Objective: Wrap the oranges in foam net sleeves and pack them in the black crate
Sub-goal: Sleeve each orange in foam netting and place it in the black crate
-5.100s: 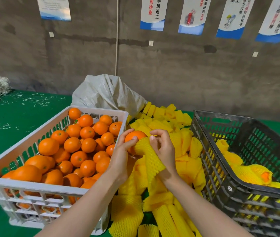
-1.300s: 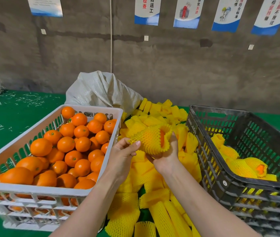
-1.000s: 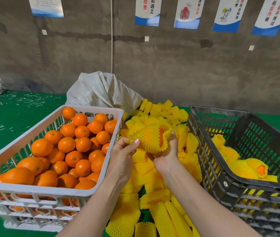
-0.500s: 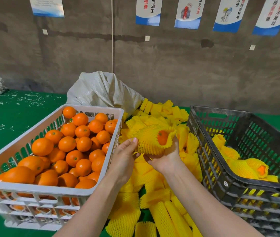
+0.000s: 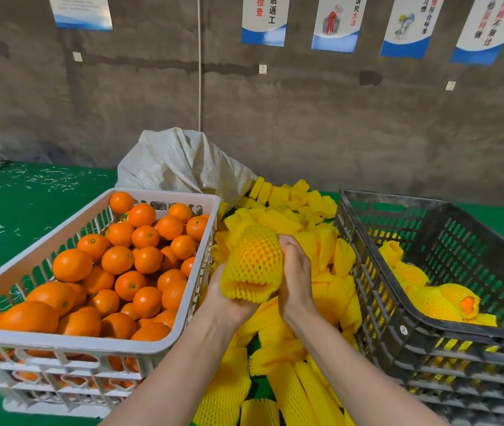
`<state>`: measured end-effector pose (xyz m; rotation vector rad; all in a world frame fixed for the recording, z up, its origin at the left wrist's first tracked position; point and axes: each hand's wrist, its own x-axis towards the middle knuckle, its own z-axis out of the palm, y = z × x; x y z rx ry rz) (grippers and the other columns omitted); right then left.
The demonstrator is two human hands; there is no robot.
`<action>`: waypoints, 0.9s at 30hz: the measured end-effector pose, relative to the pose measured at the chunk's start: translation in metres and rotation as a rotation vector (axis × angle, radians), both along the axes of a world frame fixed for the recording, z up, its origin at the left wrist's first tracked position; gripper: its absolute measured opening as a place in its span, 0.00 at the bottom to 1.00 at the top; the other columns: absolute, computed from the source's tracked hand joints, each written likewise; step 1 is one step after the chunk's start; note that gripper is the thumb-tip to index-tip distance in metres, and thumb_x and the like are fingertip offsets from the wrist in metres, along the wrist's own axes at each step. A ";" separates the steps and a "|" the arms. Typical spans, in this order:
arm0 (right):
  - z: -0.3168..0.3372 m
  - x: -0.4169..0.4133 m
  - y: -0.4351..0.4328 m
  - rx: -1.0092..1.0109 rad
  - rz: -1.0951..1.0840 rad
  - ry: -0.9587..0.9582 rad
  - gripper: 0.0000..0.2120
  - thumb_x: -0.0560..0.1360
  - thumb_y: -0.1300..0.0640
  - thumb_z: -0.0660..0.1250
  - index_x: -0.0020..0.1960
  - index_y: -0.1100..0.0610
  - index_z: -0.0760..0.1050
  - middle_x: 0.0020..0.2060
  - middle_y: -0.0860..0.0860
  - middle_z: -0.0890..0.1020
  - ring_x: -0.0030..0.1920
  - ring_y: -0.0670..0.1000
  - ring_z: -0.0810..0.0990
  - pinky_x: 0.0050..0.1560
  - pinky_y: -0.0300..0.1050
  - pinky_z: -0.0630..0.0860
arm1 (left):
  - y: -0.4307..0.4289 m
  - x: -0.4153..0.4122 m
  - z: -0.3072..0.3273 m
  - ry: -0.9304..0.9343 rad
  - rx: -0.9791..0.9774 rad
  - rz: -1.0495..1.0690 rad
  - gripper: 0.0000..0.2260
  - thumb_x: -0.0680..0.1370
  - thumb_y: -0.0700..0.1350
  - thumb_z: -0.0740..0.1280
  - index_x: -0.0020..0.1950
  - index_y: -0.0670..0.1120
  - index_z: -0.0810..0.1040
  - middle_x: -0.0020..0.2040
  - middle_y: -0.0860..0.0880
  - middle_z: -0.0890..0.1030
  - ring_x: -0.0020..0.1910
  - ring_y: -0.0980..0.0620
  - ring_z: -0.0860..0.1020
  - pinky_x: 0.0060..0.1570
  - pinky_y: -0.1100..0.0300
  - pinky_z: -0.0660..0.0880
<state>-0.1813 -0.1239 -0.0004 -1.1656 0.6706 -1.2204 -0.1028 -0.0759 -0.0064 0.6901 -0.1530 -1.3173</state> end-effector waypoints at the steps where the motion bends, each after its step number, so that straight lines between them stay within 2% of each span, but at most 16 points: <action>1: -0.002 -0.001 -0.001 -0.071 -0.051 0.058 0.12 0.79 0.61 0.57 0.40 0.51 0.73 0.37 0.45 0.77 0.39 0.41 0.75 0.38 0.33 0.72 | 0.000 0.001 0.001 0.080 -0.009 -0.034 0.17 0.81 0.46 0.55 0.47 0.38 0.79 0.40 0.38 0.82 0.37 0.40 0.82 0.34 0.49 0.81; 3: -0.003 -0.004 -0.003 -0.146 -0.119 0.132 0.13 0.79 0.63 0.57 0.39 0.50 0.72 0.36 0.45 0.73 0.39 0.41 0.71 0.39 0.34 0.69 | -0.001 0.003 0.000 0.148 -0.048 -0.060 0.25 0.81 0.56 0.55 0.47 0.36 0.81 0.42 0.35 0.83 0.37 0.38 0.83 0.37 0.46 0.80; 5: -0.004 -0.005 -0.004 -0.087 -0.115 0.137 0.14 0.79 0.63 0.57 0.38 0.50 0.71 0.34 0.45 0.73 0.37 0.42 0.71 0.37 0.34 0.69 | 0.000 0.003 -0.002 0.167 -0.085 -0.098 0.33 0.75 0.65 0.60 0.48 0.34 0.83 0.48 0.34 0.83 0.43 0.36 0.83 0.44 0.42 0.77; 7: -0.003 -0.006 -0.003 0.005 -0.021 0.098 0.12 0.79 0.57 0.60 0.37 0.50 0.72 0.31 0.43 0.77 0.36 0.42 0.76 0.34 0.32 0.72 | 0.002 0.000 -0.001 0.116 -0.117 -0.163 0.28 0.69 0.63 0.68 0.47 0.36 0.85 0.50 0.37 0.83 0.46 0.38 0.83 0.45 0.45 0.80; 9: 0.000 -0.007 -0.004 -0.042 0.033 0.201 0.13 0.77 0.48 0.64 0.35 0.51 0.71 0.29 0.43 0.79 0.34 0.42 0.78 0.36 0.39 0.75 | 0.003 -0.001 -0.001 0.056 -0.131 -0.193 0.21 0.67 0.57 0.71 0.46 0.39 0.85 0.47 0.39 0.83 0.45 0.41 0.84 0.44 0.49 0.81; 11: 0.005 -0.008 -0.010 -0.196 -0.001 0.356 0.17 0.75 0.49 0.67 0.31 0.53 0.67 0.28 0.49 0.73 0.33 0.49 0.72 0.37 0.48 0.69 | 0.004 0.000 -0.002 0.023 -0.146 -0.202 0.19 0.68 0.56 0.70 0.43 0.39 0.85 0.44 0.40 0.83 0.43 0.43 0.84 0.46 0.50 0.80; 13: 0.010 -0.011 -0.015 -0.298 -0.021 0.404 0.21 0.76 0.53 0.66 0.28 0.54 0.62 0.27 0.51 0.65 0.32 0.51 0.65 0.36 0.49 0.62 | 0.005 0.003 -0.003 -0.005 -0.143 -0.209 0.18 0.68 0.56 0.69 0.41 0.40 0.86 0.42 0.41 0.84 0.41 0.44 0.84 0.44 0.51 0.80; 15: 0.012 -0.014 -0.017 -0.346 -0.001 0.385 0.21 0.77 0.55 0.65 0.29 0.54 0.60 0.26 0.52 0.60 0.30 0.50 0.60 0.33 0.48 0.58 | 0.005 0.005 -0.002 -0.038 -0.120 -0.206 0.17 0.68 0.56 0.69 0.38 0.42 0.86 0.40 0.42 0.83 0.38 0.45 0.83 0.42 0.53 0.79; 18: 0.010 -0.018 -0.017 -0.381 -0.015 0.342 0.21 0.78 0.56 0.64 0.29 0.54 0.59 0.26 0.51 0.59 0.28 0.46 0.59 0.29 0.45 0.56 | 0.002 0.007 0.000 -0.048 -0.105 -0.223 0.17 0.69 0.56 0.69 0.39 0.42 0.86 0.40 0.42 0.83 0.38 0.46 0.83 0.42 0.54 0.80; 21: 0.008 -0.021 -0.017 -0.521 -0.088 0.350 0.20 0.78 0.55 0.63 0.30 0.54 0.59 0.26 0.49 0.61 0.28 0.43 0.60 0.29 0.42 0.58 | 0.000 0.008 0.001 -0.026 -0.117 -0.261 0.20 0.70 0.58 0.67 0.39 0.41 0.85 0.40 0.43 0.83 0.39 0.46 0.83 0.44 0.54 0.79; 24: 0.001 -0.023 -0.016 -0.662 -0.155 0.364 0.17 0.76 0.50 0.60 0.31 0.50 0.60 0.26 0.46 0.62 0.29 0.45 0.62 0.29 0.47 0.59 | 0.000 0.007 0.001 0.016 -0.117 -0.292 0.22 0.71 0.58 0.65 0.39 0.40 0.85 0.39 0.41 0.83 0.38 0.45 0.83 0.41 0.53 0.81; 27: -0.010 -0.026 -0.018 -0.648 -0.137 0.340 0.14 0.77 0.50 0.61 0.34 0.51 0.64 0.28 0.44 0.66 0.30 0.42 0.66 0.31 0.40 0.62 | 0.000 0.004 0.003 -0.038 -0.047 -0.239 0.19 0.69 0.55 0.68 0.45 0.39 0.82 0.39 0.40 0.83 0.36 0.43 0.83 0.38 0.52 0.81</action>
